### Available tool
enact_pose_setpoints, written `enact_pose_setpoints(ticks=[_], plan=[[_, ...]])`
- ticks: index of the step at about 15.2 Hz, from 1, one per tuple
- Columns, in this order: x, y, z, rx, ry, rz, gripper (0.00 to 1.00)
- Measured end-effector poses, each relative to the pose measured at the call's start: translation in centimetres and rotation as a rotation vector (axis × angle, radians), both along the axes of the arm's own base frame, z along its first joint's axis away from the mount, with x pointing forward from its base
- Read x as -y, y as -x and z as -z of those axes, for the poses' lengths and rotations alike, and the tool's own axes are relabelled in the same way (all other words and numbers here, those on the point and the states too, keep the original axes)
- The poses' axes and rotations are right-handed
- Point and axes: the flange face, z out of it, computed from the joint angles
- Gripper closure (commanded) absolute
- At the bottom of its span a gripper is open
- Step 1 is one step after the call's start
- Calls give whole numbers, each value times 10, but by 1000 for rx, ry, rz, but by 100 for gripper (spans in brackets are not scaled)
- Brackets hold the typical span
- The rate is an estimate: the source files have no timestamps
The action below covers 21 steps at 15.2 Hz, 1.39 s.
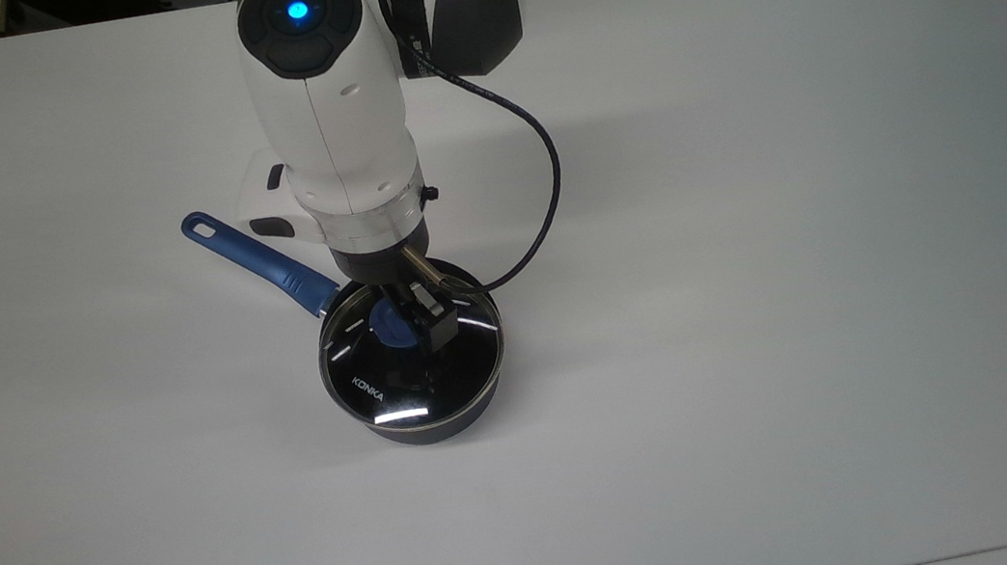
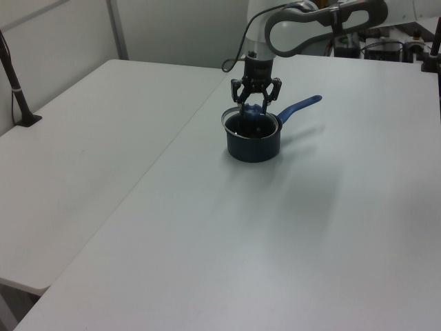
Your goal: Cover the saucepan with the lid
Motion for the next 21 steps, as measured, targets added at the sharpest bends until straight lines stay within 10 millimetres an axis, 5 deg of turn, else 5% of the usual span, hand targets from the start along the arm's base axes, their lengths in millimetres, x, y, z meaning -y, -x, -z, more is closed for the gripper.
enact_pose_setpoints(ticks=[13,18,21], plan=[[-1,13,0,-101,1,-16,58],[-1,13,0,-102,1,-17,7],[-1,13,0,-102,1,-17,0]])
